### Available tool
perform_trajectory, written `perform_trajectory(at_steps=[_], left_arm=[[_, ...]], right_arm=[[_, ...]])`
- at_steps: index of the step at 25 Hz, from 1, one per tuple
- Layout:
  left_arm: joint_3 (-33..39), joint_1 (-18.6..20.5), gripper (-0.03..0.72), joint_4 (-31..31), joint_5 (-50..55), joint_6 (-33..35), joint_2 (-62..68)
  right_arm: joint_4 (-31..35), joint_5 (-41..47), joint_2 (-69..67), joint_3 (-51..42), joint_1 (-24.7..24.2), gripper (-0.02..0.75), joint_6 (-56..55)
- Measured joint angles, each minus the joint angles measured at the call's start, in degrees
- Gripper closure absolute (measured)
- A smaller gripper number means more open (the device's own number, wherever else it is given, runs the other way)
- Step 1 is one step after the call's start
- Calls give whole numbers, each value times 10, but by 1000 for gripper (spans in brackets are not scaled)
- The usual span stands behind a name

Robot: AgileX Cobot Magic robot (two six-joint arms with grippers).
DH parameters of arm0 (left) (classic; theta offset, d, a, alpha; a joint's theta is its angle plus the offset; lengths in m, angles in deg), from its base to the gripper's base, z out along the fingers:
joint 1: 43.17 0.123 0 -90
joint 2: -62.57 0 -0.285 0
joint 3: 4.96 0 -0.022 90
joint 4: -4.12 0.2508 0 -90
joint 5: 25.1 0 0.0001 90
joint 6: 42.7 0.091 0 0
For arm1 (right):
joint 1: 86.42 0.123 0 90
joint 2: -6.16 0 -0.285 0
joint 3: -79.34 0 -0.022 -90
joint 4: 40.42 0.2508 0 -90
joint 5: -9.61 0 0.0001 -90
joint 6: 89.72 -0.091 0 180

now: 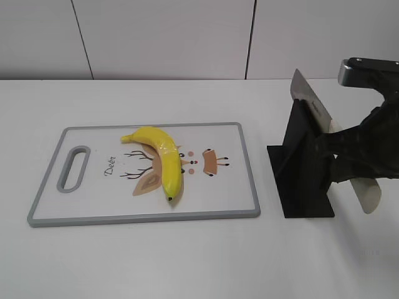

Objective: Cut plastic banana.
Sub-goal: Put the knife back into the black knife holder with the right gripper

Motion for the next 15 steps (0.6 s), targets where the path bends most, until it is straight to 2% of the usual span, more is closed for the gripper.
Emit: perform_trajectory(at_steps=[10, 11, 13, 15], left_arm=[[0, 0, 184, 0, 0, 0, 0], [0, 0, 184, 0, 0, -1, 0], [0, 0, 184, 0, 0, 0, 0], [0, 0, 184, 0, 0, 0, 0]], right_arm=[[43, 32, 0, 0, 0, 559, 19], [48, 30, 0, 0, 0, 522, 32], [57, 24, 0, 0, 0, 394, 49], [60, 19, 0, 0, 0, 234, 57]])
